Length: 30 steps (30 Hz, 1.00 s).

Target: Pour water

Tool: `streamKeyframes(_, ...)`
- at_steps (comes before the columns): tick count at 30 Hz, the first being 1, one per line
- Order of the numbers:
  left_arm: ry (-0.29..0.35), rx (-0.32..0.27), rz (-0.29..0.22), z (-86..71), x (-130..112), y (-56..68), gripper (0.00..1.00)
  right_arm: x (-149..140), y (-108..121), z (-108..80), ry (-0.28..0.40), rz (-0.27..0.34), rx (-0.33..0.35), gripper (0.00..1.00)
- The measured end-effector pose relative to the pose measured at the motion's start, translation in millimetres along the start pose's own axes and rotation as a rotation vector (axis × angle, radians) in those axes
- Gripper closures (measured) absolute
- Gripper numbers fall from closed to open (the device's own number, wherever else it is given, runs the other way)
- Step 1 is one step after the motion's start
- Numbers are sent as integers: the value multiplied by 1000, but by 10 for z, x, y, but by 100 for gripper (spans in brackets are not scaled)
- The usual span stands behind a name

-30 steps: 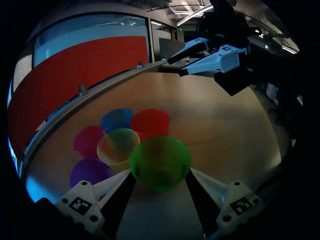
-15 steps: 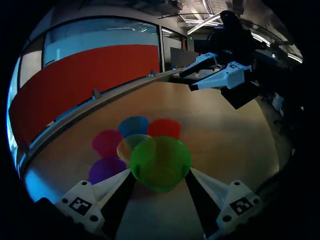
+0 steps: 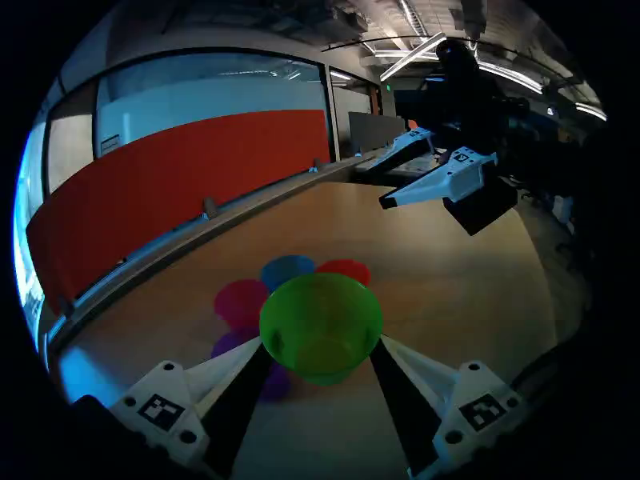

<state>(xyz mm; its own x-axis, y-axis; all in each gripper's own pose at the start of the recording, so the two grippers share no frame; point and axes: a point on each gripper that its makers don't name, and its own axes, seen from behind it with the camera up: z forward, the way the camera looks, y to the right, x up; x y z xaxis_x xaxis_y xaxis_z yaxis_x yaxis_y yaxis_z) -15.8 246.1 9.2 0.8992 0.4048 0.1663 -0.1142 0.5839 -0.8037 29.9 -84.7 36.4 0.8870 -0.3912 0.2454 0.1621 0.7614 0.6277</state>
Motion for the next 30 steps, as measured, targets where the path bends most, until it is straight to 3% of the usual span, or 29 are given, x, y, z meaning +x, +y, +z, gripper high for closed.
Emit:
streamKeyframes(21, 109, 36, -34, -238, 260, -105, 17, 80, -103, 100, 3, -6, 16, 1)
streamKeyframes(30, 137, 63, -57, -357, 261, -200, 17, 122, -181, 206, 3, -13, 35, 1)
